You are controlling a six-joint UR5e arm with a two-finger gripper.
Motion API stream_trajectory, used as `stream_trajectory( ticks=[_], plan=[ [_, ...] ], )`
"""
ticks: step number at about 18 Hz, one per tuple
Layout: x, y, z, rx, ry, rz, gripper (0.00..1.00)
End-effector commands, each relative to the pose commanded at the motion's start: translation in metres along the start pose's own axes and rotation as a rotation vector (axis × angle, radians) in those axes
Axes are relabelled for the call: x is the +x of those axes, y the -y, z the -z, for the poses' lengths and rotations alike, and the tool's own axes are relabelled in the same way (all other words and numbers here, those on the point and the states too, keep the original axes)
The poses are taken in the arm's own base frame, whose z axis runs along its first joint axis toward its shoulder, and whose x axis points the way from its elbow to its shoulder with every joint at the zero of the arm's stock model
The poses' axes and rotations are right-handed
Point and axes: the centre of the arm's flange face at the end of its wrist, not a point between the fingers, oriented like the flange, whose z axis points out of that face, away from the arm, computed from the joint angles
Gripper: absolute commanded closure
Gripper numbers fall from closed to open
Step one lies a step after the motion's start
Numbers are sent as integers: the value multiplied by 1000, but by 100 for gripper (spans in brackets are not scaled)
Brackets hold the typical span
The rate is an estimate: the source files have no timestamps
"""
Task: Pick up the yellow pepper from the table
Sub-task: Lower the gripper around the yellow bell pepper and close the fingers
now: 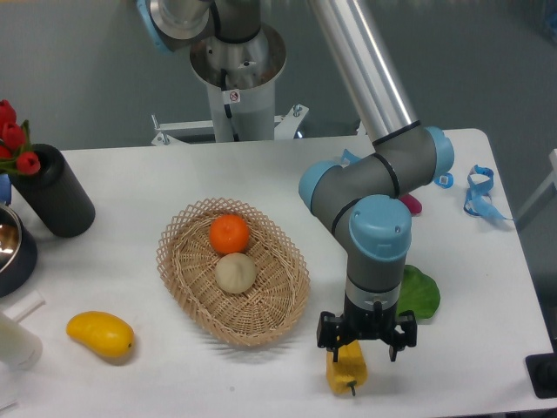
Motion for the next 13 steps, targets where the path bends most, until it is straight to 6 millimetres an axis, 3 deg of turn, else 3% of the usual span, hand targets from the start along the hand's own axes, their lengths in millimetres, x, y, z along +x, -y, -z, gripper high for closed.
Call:
stream_trajectory(
  ticks=[13],
  plan=[
    [6,0,-19,-1,-4,-2,0]
  ],
)
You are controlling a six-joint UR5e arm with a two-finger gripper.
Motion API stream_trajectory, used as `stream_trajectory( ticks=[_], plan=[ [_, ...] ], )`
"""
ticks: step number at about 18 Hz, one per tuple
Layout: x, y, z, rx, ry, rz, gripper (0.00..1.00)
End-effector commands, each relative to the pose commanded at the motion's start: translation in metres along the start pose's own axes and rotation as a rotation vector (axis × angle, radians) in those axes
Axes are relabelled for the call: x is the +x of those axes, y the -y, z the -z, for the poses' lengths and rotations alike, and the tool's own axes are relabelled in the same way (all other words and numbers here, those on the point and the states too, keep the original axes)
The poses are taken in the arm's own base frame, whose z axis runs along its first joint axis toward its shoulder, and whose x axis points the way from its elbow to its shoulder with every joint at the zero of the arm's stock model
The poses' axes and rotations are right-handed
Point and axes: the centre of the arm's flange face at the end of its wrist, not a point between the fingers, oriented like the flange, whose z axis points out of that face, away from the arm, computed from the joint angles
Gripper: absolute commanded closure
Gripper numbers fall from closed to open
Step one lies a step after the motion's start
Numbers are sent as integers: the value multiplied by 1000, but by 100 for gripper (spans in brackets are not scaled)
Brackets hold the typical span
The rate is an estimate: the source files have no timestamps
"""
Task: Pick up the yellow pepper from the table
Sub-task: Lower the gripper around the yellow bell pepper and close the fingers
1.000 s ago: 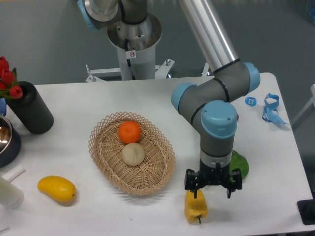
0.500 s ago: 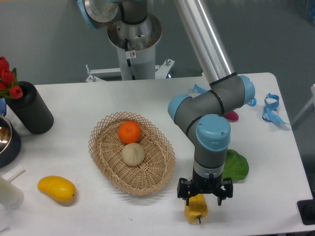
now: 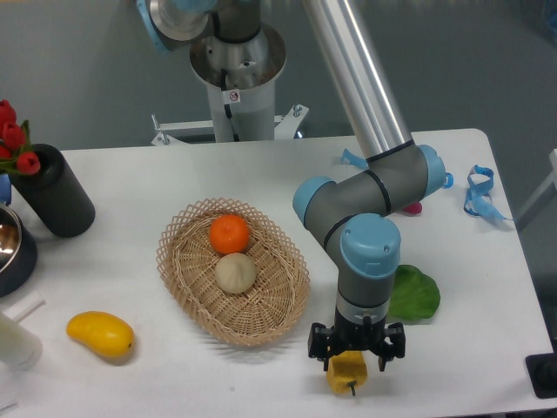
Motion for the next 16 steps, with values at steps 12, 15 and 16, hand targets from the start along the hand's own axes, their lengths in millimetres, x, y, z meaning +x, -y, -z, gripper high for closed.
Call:
stream_trajectory(
  ticks=[12,15,16],
  plan=[
    [13,-2,-14,-21,-11,-19,0],
    [12,-2,-15,-21,-10,-36,3],
    [12,-3,-15,-25,-5,-36,13]
  ],
)
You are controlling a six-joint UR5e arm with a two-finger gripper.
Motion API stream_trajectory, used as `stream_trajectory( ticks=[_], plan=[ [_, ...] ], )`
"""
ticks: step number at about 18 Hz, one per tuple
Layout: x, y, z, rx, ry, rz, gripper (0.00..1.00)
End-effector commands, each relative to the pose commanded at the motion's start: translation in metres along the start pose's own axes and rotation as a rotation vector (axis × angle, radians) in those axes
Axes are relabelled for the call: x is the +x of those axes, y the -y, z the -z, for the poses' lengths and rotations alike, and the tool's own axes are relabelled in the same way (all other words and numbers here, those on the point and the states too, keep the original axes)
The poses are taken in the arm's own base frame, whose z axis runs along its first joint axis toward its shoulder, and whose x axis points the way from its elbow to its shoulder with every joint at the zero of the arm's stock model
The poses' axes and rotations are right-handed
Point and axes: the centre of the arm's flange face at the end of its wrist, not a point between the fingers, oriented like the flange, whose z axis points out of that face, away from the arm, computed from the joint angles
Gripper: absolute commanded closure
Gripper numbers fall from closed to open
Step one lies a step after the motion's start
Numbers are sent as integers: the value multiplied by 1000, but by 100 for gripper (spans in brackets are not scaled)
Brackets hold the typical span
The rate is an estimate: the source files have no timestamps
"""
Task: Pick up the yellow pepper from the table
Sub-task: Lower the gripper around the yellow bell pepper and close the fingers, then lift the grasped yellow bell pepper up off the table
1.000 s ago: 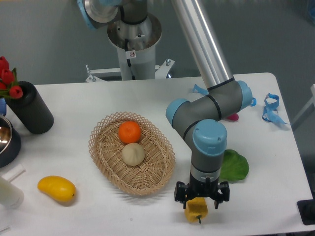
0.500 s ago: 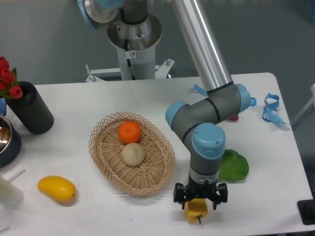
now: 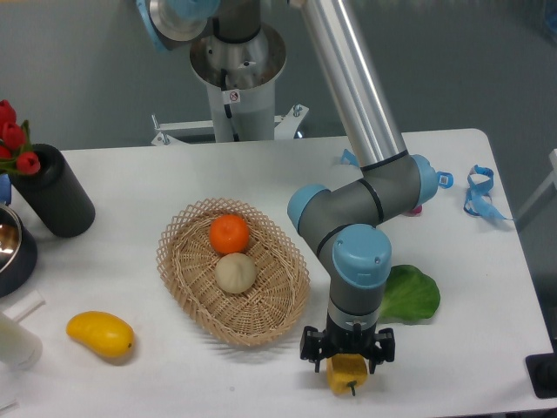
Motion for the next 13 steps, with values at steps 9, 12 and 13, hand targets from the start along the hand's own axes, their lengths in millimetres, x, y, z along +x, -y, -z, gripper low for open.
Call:
stream_trajectory(
  ticks=[9,12,13],
  plan=[
    [0,5,8,14,6,-8,76],
    [-2,7,16,24,14,-51,79],
    [-1,9,24,33,19,-78,79]
  ],
)
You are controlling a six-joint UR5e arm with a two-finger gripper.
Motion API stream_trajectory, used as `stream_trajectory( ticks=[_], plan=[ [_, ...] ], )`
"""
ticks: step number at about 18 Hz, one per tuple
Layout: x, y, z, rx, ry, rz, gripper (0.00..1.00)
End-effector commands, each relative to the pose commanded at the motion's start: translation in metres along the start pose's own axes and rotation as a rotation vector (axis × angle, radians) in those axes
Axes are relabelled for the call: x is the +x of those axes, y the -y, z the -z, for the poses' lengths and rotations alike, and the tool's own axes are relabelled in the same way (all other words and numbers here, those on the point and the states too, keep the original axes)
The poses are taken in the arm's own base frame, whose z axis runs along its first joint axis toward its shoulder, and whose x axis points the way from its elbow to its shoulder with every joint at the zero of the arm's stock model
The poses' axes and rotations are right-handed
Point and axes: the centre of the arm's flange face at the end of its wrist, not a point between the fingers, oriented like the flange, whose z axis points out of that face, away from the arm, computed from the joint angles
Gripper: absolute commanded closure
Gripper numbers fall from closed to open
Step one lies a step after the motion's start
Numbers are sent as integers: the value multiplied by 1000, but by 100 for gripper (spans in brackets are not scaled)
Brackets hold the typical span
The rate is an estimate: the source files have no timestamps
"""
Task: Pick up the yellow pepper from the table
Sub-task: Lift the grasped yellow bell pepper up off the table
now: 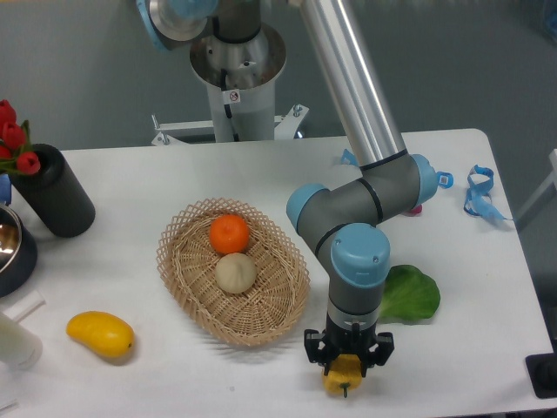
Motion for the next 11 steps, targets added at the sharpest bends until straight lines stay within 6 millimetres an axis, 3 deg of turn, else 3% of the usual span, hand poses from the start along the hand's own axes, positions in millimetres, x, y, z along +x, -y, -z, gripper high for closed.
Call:
stream_trajectory(
  ticks=[4,7,11],
  plan=[
    [-10,18,73,87,66,-102,79],
    [-21,13,133,135,116,-209,79],
    [-3,-3,175,158,119,-304,79]
  ],
)
